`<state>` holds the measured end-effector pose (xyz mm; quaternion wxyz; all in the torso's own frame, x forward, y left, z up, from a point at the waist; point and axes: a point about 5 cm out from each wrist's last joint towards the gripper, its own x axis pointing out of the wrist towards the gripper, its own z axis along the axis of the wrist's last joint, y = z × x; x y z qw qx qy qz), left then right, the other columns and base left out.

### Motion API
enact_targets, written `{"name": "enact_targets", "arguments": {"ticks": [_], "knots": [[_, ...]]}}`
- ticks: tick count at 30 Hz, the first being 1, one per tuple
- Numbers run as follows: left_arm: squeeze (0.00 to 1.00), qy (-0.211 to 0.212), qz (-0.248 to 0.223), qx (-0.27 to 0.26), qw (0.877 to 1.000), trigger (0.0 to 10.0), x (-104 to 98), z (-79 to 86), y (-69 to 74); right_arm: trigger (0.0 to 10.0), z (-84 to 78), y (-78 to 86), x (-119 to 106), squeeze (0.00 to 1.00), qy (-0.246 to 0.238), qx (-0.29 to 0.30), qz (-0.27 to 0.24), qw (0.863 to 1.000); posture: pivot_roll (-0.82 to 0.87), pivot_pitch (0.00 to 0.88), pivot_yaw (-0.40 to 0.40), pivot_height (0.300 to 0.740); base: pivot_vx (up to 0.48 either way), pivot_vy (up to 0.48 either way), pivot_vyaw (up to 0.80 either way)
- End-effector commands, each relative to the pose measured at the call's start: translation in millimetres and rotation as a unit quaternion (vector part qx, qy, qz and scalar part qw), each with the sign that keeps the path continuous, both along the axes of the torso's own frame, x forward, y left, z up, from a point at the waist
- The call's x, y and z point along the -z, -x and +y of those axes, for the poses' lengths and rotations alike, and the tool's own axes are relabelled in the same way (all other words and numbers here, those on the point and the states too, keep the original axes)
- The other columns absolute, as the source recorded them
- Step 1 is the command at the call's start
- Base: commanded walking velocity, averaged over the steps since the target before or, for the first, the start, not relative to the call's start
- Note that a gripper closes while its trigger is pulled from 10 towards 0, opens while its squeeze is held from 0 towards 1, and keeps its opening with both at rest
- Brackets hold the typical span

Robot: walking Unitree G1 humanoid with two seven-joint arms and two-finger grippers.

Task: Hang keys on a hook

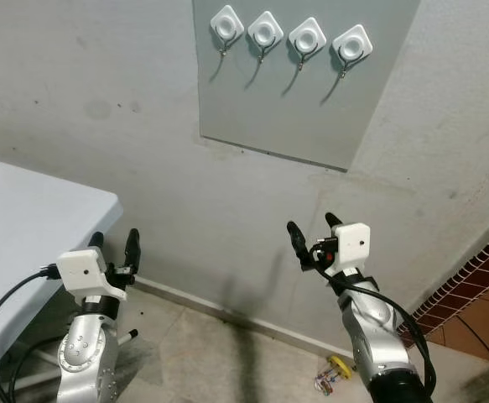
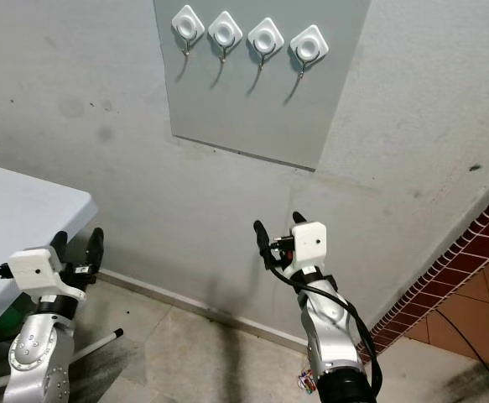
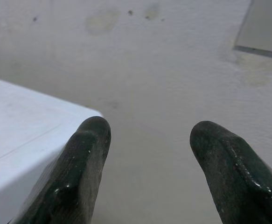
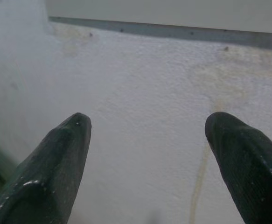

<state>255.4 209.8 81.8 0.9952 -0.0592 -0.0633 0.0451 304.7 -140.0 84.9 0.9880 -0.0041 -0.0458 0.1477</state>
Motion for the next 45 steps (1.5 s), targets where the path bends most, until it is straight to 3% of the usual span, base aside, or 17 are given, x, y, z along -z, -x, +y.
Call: {"name": "enact_targets", "arguments": {"ticks": [1, 10, 17, 45], "knots": [[0.0, -0.002, 0.002, -0.005, 1.0, 10.0, -5, 1.2, -0.7, 10.0, -3.9, 0.4, -2, 0.0, 0.01, 0.004, 0.002, 1.0, -0.02, 0.011, -0.022, 0.74, 0.0, 0.0, 0.8], [0.0, -0.002, -0.001, 0.003, 1.0, 10.0, -17, -2.1, -7.0, 10.0, -4.8, -2.5, -11, 0.0, 0.02, 0.003, 0.0, 1.0, -0.02, 0.011, -0.025, 0.74, 0.0, 0.0, 0.8], [0.0, -0.008, 0.021, 0.009, 1.0, 10.0, -10, -4.2, -5.5, 10.0, -5.2, -3.3, -15, 0.0, 0.031, -0.003, -0.004, 1.0, -0.03, 0.012, -0.027, 0.74, 0.0, 0.0, 0.8], [0.0, -0.014, 0.04, 0.003, 0.999, 10.0, -11, -5.4, -12.0, 10.0, -7.6, -3.4, -16, 0.0, 0.035, -0.016, 0.005, 0.999, -0.03, 0.0, -0.041, 0.74, 0.0, 0.0, 0.8]]}}
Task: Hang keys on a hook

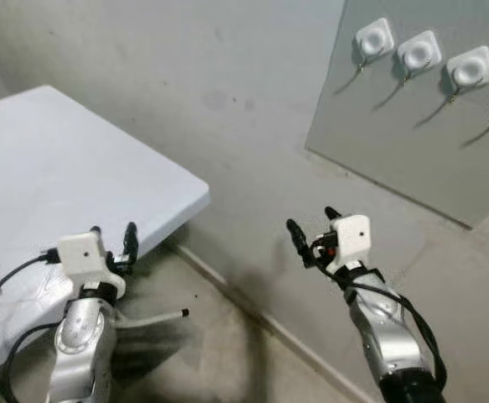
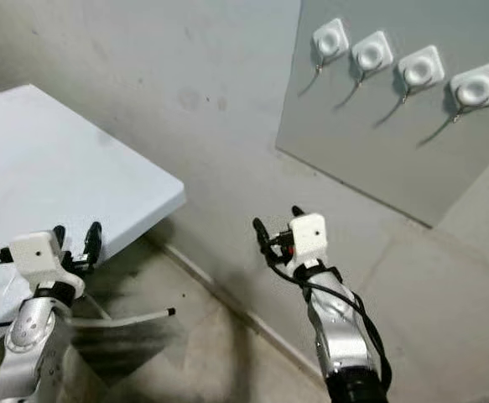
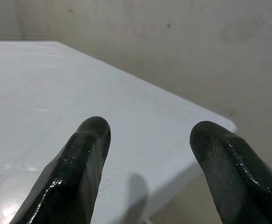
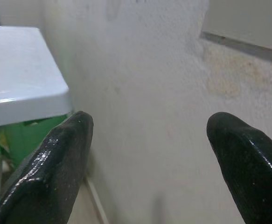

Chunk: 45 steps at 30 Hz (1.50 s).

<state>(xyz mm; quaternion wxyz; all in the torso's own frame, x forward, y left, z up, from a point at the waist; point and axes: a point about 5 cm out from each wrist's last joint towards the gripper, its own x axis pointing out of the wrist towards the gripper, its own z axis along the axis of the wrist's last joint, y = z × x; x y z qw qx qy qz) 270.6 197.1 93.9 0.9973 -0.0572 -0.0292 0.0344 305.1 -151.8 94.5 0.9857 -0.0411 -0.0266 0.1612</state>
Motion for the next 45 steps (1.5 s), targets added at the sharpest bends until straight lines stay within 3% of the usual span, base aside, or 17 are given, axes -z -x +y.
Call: {"name": "enact_targets", "arguments": {"ticks": [1, 27, 31, 45], "knots": [[0.0, -0.012, 0.006, -0.008, 1.0, 10.0, 0.9, 7.0, 3.4, 10.0, 4.2, -2.8, -5.9, 0.0, -0.005, -0.005, -0.008, 1.0, -0.03, 0.0, -0.041, 0.74, 0.0, 0.0, 0.8], [0.0, -0.003, 0.009, -0.005, 1.0, 10.0, 0.7, 3.7, 6.3, 10.0, 0.0, -0.5, -6.9, 0.0, -0.001, -0.007, -0.005, 1.0, -0.03, 0.0, -0.049, 0.74, 0.0, 0.0, 0.8], [0.0, 0.003, 0.009, -0.006, 1.0, 10.0, -0.4, 4.8, 6.6, 10.0, 0.3, 0.3, -8.7, 0.0, -0.026, -0.004, -0.007, 1.0, -0.03, 0.005, -0.047, 0.74, 0.0, 0.0, 0.0], [0.0, 0.001, 0.013, -0.011, 1.0, 10.0, -1.7, 8.4, 8.0, 10.0, 0.4, 3.0, -8.5, 0.0, -0.038, -0.001, -0.005, 0.999, -0.02, 0.028, -0.037, 0.74, 0.0, 0.097, 0.0]]}}
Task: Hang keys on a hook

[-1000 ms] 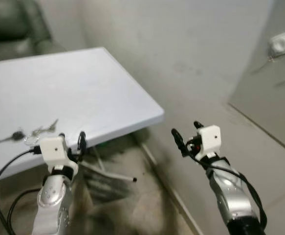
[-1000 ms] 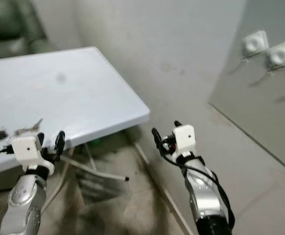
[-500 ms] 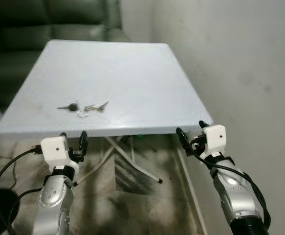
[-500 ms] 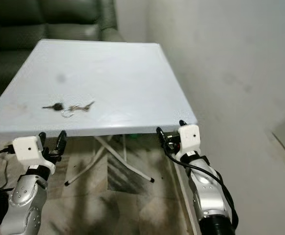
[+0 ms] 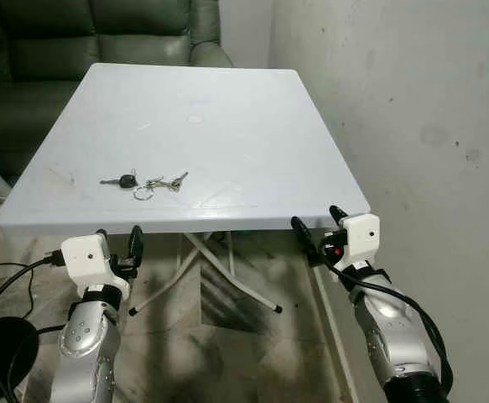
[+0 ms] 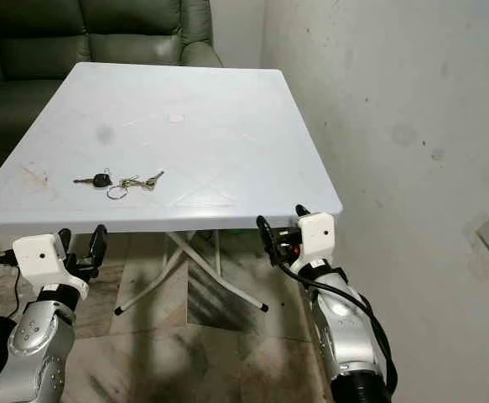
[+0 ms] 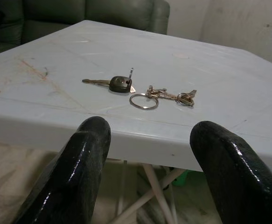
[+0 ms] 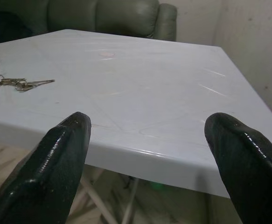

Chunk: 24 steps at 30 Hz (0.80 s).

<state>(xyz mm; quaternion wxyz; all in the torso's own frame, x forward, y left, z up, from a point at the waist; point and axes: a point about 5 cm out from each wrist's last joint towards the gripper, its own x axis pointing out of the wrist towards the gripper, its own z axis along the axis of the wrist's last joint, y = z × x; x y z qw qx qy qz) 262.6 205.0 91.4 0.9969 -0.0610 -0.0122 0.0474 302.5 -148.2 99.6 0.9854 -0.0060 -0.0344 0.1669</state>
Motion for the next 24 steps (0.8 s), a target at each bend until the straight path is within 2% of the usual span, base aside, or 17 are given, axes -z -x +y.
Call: {"name": "enact_targets", "arguments": {"ticks": [1, 24], "knots": [[0.0, -0.004, -0.005, 0.001, 1.0, 10.0, -4.1, 0.7, 0.2, 10.0, -2.9, 0.6, -3.2, 0.0, -0.003, 0.006, -0.003, 1.0, -0.02, 0.031, -0.039, 0.74, 0.0, 0.48, 0.0], [0.0, -0.003, -0.002, -0.001, 1.0, 10.0, -4.9, 0.9, 0.1, 10.0, 0.4, 0.4, -4.8, 0.0, -0.013, -0.004, -0.001, 1.0, -0.02, 0.03, -0.041, 0.74, 0.0, 0.48, 0.0]]}}
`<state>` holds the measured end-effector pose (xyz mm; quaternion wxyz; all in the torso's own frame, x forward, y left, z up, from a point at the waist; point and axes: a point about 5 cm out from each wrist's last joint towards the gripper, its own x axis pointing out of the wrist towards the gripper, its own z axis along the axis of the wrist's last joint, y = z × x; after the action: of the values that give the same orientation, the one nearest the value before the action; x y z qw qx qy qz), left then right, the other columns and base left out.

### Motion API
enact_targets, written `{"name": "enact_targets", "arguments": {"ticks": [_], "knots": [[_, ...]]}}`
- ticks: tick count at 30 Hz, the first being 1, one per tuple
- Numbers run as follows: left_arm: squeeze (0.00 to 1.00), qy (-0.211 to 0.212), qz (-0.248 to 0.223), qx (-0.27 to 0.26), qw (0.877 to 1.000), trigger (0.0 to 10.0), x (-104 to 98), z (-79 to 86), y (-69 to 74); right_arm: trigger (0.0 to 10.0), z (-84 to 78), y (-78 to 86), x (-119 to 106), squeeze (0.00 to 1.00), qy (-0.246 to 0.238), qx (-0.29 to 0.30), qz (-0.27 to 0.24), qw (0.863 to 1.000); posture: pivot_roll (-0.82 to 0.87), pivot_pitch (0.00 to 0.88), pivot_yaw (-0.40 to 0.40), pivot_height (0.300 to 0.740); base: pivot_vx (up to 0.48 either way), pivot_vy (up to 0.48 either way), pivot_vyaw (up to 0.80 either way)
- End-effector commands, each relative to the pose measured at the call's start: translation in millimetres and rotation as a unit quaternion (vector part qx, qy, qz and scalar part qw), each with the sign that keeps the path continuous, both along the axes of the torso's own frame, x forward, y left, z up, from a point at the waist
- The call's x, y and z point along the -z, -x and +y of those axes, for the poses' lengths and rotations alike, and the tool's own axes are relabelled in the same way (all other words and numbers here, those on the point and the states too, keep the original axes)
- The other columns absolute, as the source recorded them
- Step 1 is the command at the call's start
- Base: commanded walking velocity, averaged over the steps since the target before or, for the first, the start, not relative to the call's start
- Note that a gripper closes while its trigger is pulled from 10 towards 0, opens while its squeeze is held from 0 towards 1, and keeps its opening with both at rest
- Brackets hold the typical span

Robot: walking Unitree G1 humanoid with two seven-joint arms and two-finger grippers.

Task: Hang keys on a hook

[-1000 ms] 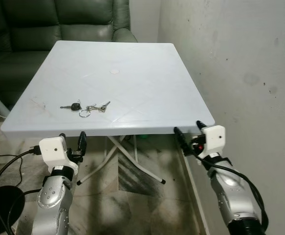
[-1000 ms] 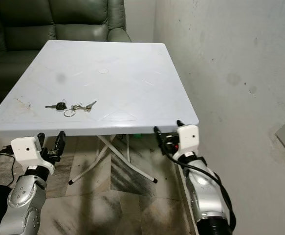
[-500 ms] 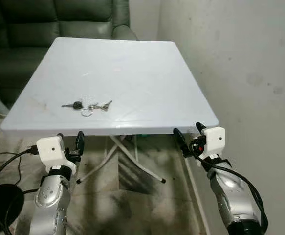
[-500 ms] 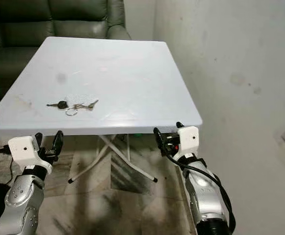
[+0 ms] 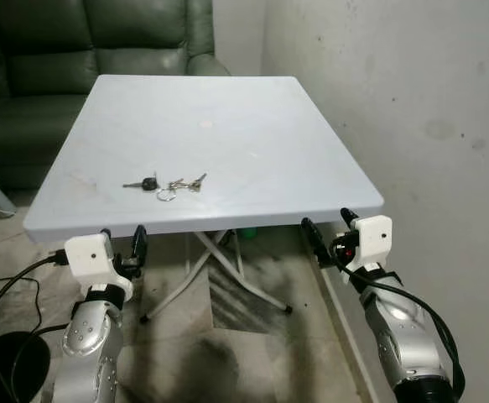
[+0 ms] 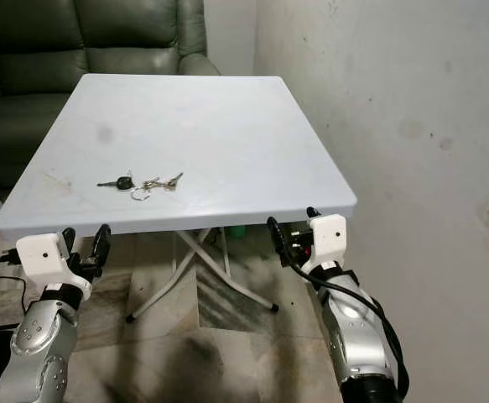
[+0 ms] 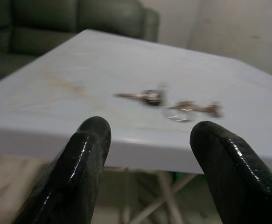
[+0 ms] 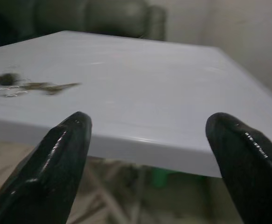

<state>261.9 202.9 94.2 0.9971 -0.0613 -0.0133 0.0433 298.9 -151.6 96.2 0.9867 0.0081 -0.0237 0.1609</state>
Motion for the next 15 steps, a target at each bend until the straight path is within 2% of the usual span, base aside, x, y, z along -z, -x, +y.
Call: {"name": "enact_targets", "arguments": {"ticks": [1, 15], "knots": [[0.0, -0.003, -0.001, -0.005, 1.0, 10.0, -2.2, 2.9, -0.7, 10.0, 3.8, -3.2, -8.3, 0.0, 0.0, -0.01, -0.014, 1.0, -0.02, 0.029, -0.041, 0.74, 0.0, 0.48, 0.0], [0.0, 0.0, -0.001, -0.006, 1.0, 10.0, -2.0, 1.4, -1.1, 10.0, 3.3, -3.4, -9.3, 0.0, -0.001, -0.016, -0.012, 1.0, -0.02, 0.023, -0.049, 0.74, 0.0, 0.48, 0.0]]}}
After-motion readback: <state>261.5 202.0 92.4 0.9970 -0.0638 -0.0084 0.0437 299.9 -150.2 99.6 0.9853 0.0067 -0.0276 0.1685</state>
